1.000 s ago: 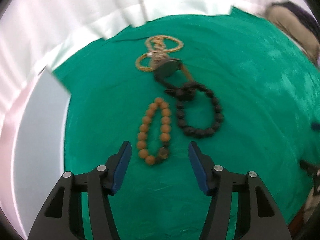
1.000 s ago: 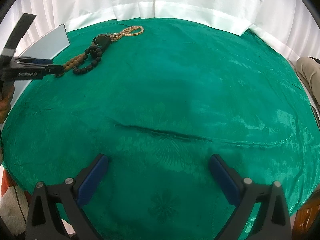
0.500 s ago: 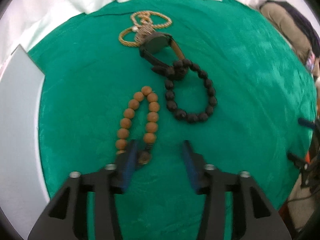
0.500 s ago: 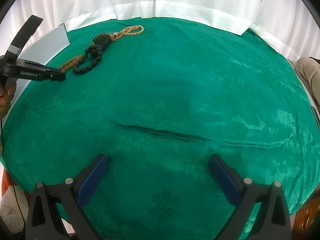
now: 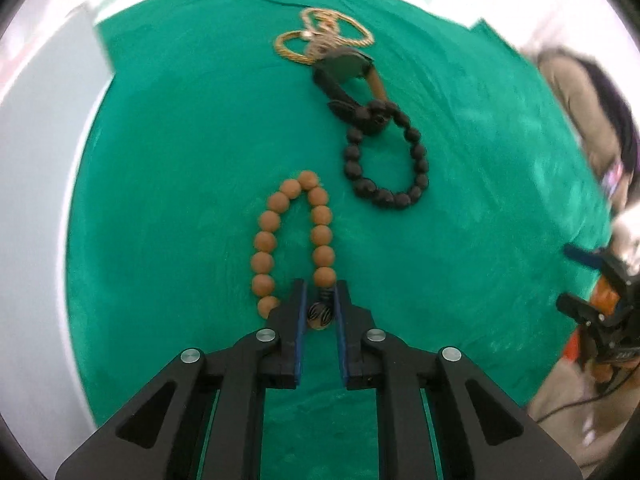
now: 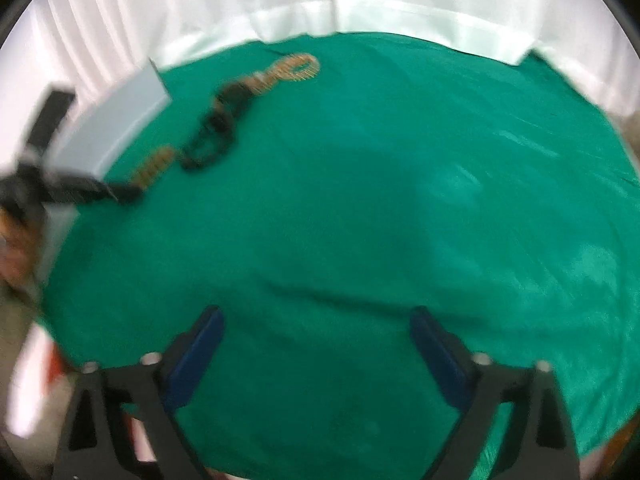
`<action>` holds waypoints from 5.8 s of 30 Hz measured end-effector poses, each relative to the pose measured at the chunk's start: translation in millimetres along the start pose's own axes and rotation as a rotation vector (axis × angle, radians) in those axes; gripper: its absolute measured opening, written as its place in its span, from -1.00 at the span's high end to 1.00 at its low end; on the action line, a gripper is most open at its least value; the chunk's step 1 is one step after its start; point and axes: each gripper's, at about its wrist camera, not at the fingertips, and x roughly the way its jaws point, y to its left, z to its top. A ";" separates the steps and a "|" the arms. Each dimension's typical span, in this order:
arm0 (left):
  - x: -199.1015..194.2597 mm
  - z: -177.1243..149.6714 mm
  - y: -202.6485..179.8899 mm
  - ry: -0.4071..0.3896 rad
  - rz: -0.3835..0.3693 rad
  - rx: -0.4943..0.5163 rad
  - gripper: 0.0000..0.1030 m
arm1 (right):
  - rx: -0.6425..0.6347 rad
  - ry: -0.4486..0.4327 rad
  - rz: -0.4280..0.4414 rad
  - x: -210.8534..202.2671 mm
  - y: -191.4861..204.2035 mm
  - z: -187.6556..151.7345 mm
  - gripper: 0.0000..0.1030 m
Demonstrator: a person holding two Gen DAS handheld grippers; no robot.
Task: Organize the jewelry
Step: 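Grasp the brown wooden bead bracelet with the left tool while the right tool grasps the black bead bracelet, then carry both bracelets into the white box and open both tools, then withdraw both tools from the box back over the remaining jewelry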
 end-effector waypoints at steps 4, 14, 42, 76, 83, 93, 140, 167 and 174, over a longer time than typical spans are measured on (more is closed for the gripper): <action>-13.2 -7.0 14.9 -0.069 -0.124 -0.144 0.79 | -0.023 0.022 0.168 15.4 13.7 62.3 -0.07; -62.3 -7.9 37.0 -0.186 -0.363 -0.349 0.79 | -0.199 0.106 0.167 116.0 76.9 158.7 0.35; -260.5 -56.6 27.3 -0.505 -0.300 -0.344 0.79 | -0.259 -0.131 0.361 -56.4 149.2 160.4 0.76; -213.3 -98.4 233.6 -0.405 0.409 -0.637 -0.60 | -0.348 0.031 0.495 53.3 390.3 209.4 -0.21; -237.1 -107.1 177.2 -0.511 0.467 -0.564 -0.80 | -0.313 -0.046 0.377 23.3 313.5 186.3 -0.63; -227.4 -101.5 23.1 -0.600 0.278 -0.279 -0.96 | -0.336 -0.123 -0.056 10.9 151.1 85.3 -0.63; 10.4 -38.1 -7.8 -0.292 0.349 -0.225 -1.00 | 0.060 -0.150 -0.286 36.1 -55.2 23.1 -0.73; 11.0 -39.4 -7.3 -0.300 0.355 -0.216 -0.99 | 0.064 -0.150 -0.282 36.2 -55.1 23.0 -0.75; 8.1 -37.9 -6.9 -0.263 0.330 -0.189 -0.99 | 0.064 -0.150 -0.282 36.1 -54.9 22.7 -0.75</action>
